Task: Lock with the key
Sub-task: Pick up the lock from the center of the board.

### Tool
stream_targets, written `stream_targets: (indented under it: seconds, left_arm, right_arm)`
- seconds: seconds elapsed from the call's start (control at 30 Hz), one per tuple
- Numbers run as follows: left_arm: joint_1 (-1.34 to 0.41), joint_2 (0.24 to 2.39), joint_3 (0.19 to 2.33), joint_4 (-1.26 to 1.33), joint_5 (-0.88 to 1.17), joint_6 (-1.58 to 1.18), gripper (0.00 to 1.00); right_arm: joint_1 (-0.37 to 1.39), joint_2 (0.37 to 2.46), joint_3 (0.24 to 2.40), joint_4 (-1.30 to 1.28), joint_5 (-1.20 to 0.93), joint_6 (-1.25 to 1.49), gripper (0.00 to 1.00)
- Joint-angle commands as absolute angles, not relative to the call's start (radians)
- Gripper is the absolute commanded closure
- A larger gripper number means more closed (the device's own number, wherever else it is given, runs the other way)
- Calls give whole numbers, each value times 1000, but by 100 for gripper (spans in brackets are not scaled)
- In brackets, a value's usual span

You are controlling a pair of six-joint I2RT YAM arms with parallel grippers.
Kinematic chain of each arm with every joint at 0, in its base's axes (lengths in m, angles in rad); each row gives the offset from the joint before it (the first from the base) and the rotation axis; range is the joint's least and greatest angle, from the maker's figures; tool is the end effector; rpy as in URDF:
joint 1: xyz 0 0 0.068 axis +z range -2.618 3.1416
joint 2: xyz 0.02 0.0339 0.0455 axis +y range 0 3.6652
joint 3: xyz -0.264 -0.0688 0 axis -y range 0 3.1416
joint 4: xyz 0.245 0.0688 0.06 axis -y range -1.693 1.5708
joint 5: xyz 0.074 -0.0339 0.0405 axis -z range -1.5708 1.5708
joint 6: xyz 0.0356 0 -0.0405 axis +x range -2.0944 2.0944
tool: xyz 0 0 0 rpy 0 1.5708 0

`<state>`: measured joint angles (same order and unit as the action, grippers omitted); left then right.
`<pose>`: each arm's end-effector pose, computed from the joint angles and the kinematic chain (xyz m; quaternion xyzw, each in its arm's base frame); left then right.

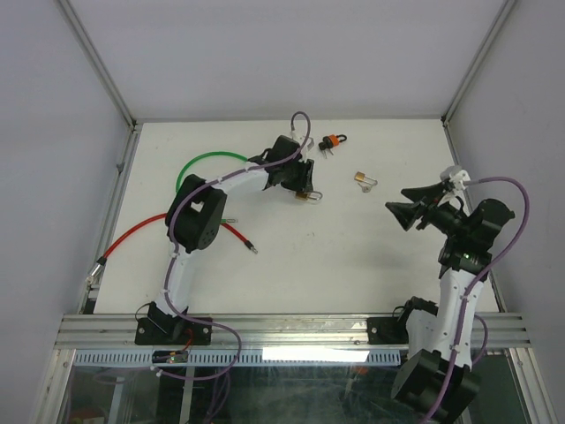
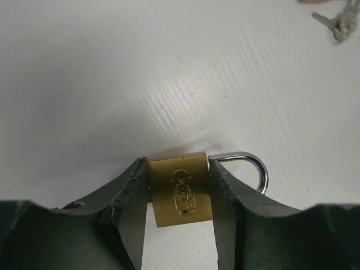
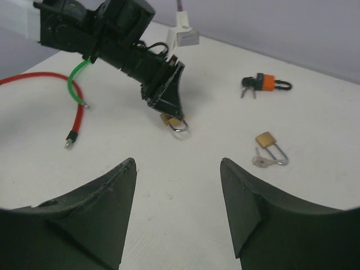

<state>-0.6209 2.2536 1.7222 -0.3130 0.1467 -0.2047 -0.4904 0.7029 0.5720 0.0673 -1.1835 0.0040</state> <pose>0.4042 -0.2955 0.1642 0.2181 0.9068 -0.2049 0.2971 0.1537 -0.0447 0.3061 -0.2220 0.6802 0.2580 0.6492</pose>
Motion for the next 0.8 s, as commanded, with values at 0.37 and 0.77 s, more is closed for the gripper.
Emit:
stream_targets:
  seconds: [0.37,0.77]
  left_arm:
    - [-623,2074,1532,-109,637,-372,100]
    - [-625,2097,1478,-103,779,-406,100]
  right_arm:
    - [60,1031,754,-528,-1167,-1262,29]
    - [266,1203,725,-398,-929,-1380,37]
